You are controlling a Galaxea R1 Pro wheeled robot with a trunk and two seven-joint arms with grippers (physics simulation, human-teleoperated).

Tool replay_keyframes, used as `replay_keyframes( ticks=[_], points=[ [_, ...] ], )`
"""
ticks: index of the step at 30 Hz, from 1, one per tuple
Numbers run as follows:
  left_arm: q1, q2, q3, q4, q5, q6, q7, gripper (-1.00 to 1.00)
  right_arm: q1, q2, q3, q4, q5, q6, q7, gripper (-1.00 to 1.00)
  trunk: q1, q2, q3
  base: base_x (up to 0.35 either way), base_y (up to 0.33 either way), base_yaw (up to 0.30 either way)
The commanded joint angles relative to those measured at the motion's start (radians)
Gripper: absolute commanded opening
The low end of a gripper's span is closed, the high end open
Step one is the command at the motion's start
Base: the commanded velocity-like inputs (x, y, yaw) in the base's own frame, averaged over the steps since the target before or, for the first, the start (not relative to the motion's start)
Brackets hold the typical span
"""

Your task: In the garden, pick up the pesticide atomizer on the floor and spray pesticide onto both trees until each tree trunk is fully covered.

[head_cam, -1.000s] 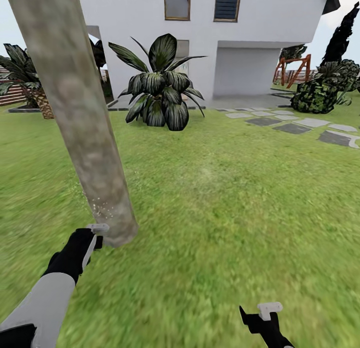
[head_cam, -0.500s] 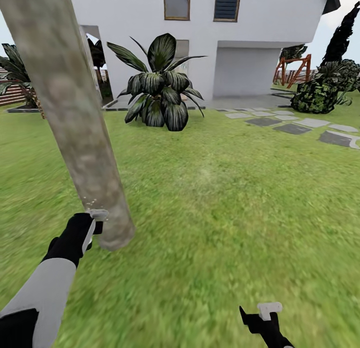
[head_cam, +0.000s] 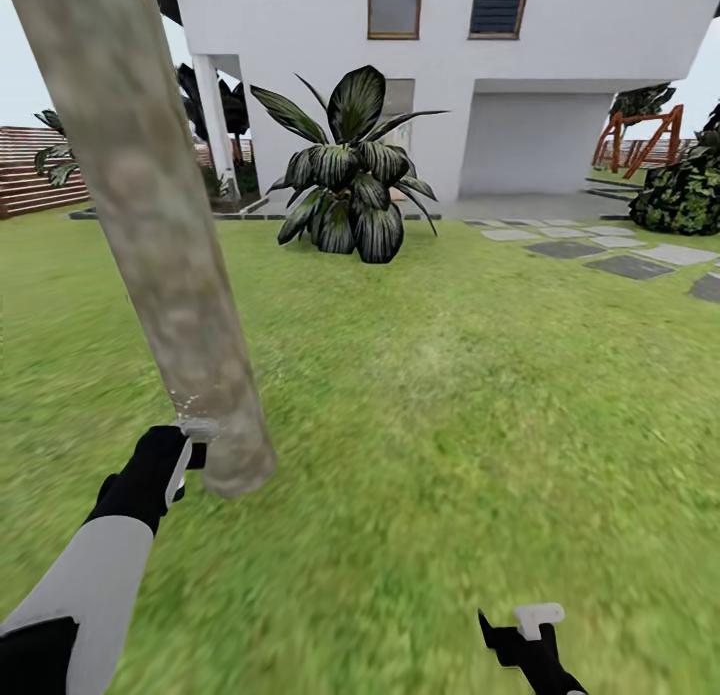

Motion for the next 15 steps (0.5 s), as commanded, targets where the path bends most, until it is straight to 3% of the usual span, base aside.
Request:
replay_keyframes(
  ticks=[1, 4, 10, 15],
  points=[
    [0.000, -0.001, 0.001, -0.001, -0.006, 0.005, -0.002, -1.00, -0.001, 0.000, 0.006, 0.001, -0.011, -0.003, 0.006, 1.00, 0.000, 0.000, -0.001, 0.240, -0.187, 0.028],
    [0.002, -0.001, 0.001, -0.001, -0.006, 0.005, -0.002, -1.00, -0.001, 0.000, 0.006, 0.001, -0.011, -0.003, 0.006, 1.00, 0.000, 0.000, -0.001, 0.180, -0.216, 0.007],
    [0.001, -0.001, 0.001, -0.001, -0.006, 0.005, -0.002, -1.00, -0.001, 0.000, 0.006, 0.001, -0.011, -0.003, 0.006, 1.00, 0.000, 0.000, -0.001, 0.015, -0.272, 0.016],
    [-0.002, 0.000, 0.000, -0.001, -0.006, 0.005, -0.002, -1.00, -0.001, 0.000, 0.006, 0.001, -0.011, -0.003, 0.006, 1.00, 0.000, 0.000, -0.001, 0.020, -0.276, 0.238]
  ],
)
